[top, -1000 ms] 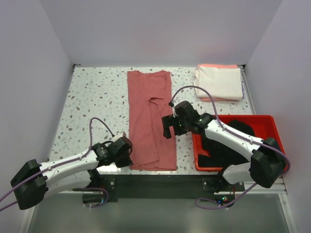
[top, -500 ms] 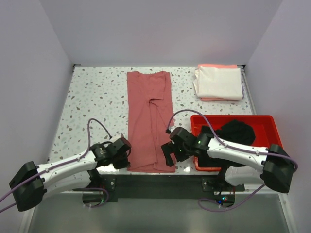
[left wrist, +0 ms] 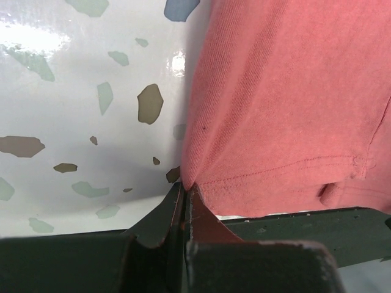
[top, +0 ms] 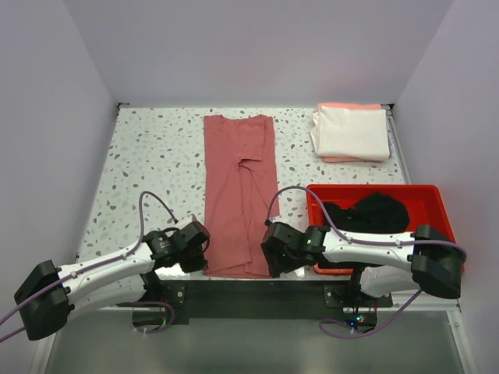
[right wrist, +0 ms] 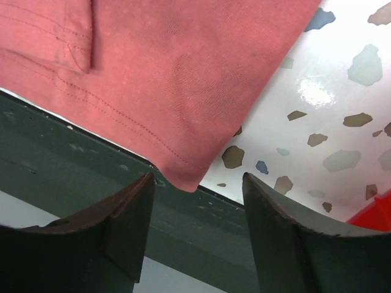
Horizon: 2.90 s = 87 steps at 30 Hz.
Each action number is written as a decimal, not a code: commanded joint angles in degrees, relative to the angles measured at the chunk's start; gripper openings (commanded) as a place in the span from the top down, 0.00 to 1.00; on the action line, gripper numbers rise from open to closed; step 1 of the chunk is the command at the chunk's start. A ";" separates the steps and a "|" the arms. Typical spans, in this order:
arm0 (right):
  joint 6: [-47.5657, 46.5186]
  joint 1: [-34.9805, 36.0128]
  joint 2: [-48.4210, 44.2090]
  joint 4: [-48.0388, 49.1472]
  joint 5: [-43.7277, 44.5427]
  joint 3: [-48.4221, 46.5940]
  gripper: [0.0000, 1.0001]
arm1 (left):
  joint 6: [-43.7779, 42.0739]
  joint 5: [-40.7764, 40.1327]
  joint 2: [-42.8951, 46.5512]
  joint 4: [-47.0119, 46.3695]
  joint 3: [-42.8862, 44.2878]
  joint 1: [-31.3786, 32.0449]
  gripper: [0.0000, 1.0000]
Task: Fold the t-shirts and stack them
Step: Fold the tshirt
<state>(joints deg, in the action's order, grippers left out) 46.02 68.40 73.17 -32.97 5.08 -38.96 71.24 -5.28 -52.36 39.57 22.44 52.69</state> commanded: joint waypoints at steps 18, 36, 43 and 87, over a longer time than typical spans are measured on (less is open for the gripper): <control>5.49 2.44 3.39 7.31 0.62 3.19 1.00 | 1.35 2.73 1.21 2.79 -1.96 0.40 1.00; -10.23 -6.25 0.66 3.79 12.06 -11.48 1.00 | -7.59 -6.76 -5.12 -2.38 15.26 -3.19 1.00; -16.31 -14.24 3.03 8.00 13.99 -16.58 1.00 | -15.42 -5.79 -10.21 -8.89 20.71 -12.60 1.00; -25.72 -34.21 29.66 16.98 3.27 -38.12 1.00 | -30.02 1.93 -39.75 -19.44 41.55 -32.82 1.00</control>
<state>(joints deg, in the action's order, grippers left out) 21.52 34.89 101.86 -18.22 8.95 -73.78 42.96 -4.91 -91.22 22.98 61.45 20.93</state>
